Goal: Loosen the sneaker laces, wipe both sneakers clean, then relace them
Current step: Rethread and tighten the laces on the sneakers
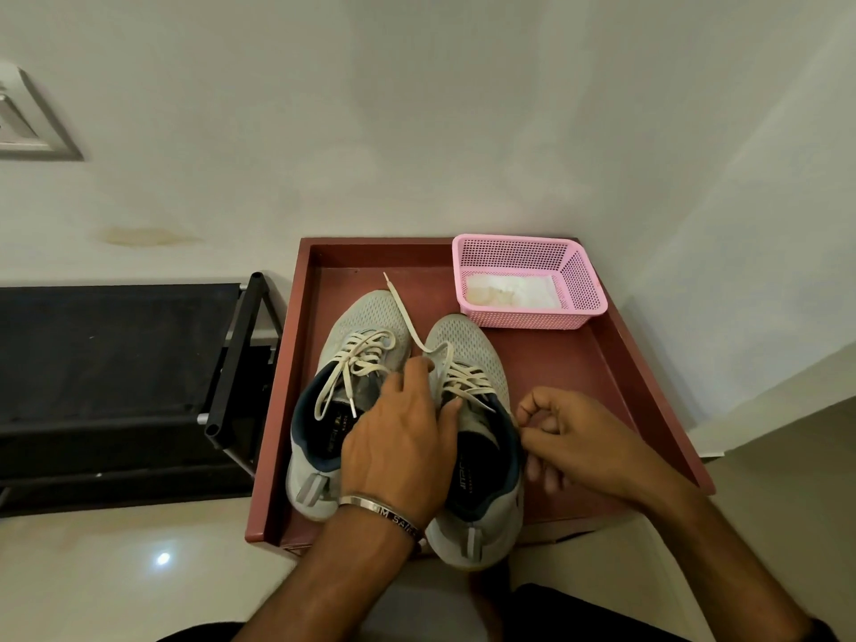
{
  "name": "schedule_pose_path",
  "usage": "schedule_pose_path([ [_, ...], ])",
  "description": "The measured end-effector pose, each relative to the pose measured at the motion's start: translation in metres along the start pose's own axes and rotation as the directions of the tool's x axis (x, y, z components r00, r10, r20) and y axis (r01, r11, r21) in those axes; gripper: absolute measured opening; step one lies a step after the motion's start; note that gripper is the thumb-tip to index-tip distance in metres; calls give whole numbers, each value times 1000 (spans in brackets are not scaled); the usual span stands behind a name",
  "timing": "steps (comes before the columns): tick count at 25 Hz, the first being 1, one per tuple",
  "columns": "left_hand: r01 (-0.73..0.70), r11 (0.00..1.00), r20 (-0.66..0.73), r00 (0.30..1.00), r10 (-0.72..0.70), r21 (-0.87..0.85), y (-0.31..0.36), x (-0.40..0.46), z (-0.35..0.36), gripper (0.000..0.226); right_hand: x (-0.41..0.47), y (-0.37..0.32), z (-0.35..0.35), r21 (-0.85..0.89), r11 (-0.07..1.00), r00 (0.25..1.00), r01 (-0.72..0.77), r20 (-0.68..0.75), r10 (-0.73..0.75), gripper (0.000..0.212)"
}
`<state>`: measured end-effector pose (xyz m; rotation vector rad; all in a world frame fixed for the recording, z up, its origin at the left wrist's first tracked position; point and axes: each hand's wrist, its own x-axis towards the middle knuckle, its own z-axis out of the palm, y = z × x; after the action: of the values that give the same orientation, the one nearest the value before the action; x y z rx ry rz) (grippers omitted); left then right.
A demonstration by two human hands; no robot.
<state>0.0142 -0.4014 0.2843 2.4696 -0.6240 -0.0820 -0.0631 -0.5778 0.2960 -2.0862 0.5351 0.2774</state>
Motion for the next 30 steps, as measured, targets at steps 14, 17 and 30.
schedule_pose_path([
  [14,-21,830,30,999,45,-558,10,14,14,16,12,-30,44,127,798,775,589,-369,-513,32],
  [17,-6,836,12,1000,15,-549,7,16,17,8,11,-31,44,140,773,773,619,-285,-567,35],
  [30,-46,841,-32,999,34,-539,2,24,14,18,8,-16,13,-51,855,739,516,-478,-474,16],
])
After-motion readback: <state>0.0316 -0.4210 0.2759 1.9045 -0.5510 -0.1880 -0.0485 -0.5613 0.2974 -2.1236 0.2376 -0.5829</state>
